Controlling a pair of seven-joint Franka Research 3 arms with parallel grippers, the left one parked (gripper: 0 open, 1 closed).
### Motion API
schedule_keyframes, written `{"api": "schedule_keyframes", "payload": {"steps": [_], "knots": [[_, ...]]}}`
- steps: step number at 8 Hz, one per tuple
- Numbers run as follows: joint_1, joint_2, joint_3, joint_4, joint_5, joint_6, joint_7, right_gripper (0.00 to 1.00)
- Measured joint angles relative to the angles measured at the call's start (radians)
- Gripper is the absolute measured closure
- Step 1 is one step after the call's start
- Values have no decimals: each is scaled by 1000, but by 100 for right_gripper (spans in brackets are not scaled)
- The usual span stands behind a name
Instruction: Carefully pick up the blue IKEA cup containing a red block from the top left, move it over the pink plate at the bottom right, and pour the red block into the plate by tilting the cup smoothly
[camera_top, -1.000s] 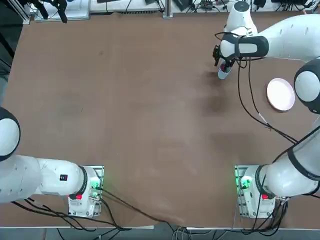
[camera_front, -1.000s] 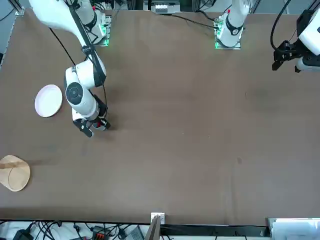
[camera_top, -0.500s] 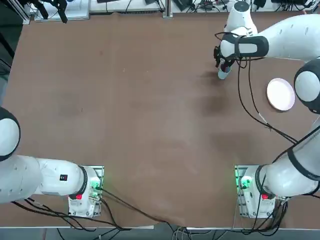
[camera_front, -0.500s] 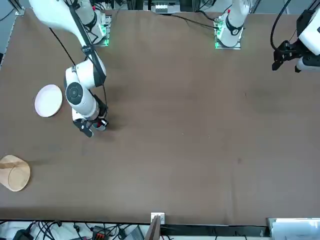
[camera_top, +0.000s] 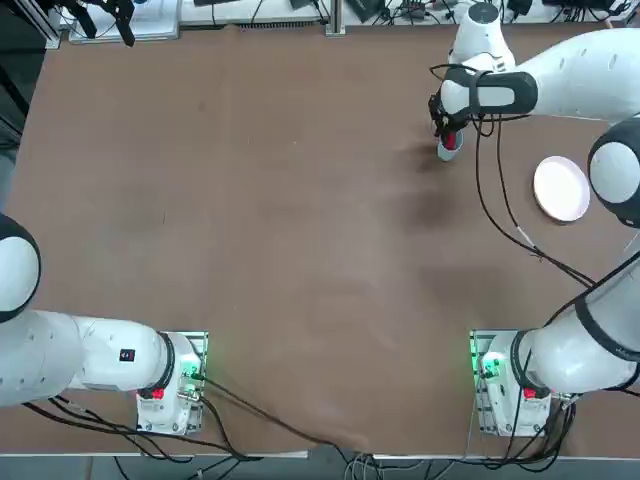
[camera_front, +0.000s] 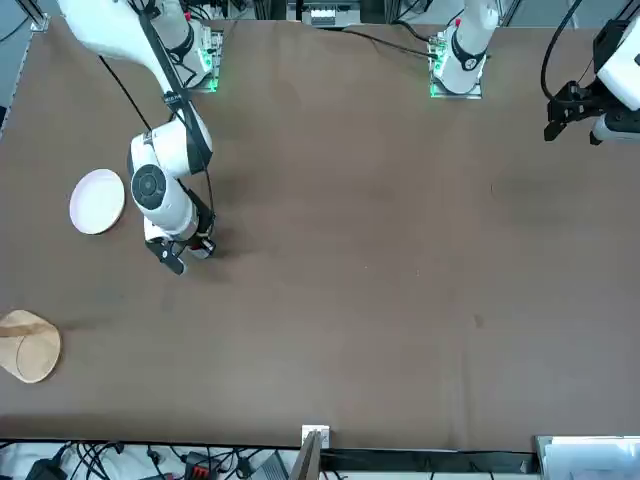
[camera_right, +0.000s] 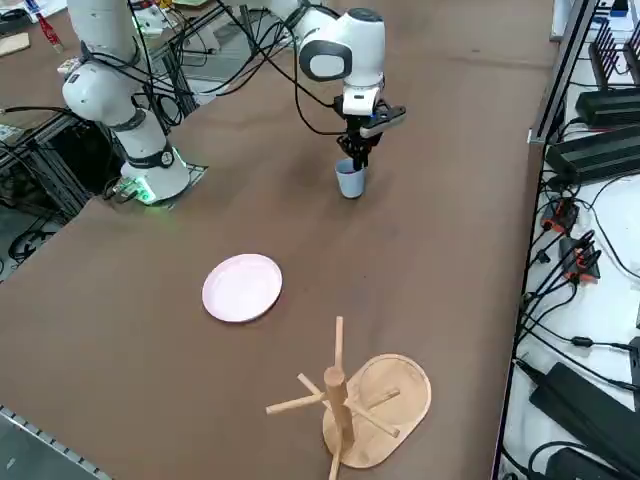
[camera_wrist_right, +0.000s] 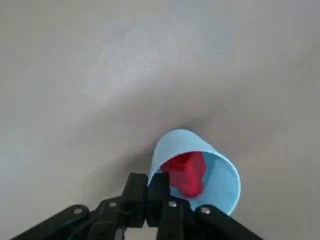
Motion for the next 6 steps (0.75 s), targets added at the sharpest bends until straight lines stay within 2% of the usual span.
{"api": "schedule_keyframes", "payload": {"steps": [2, 6], "knots": [[-1, -3, -4, 4, -1, -6, -13, 98], [-51, -77, -7, 40, 23, -159, -157, 98]]}}
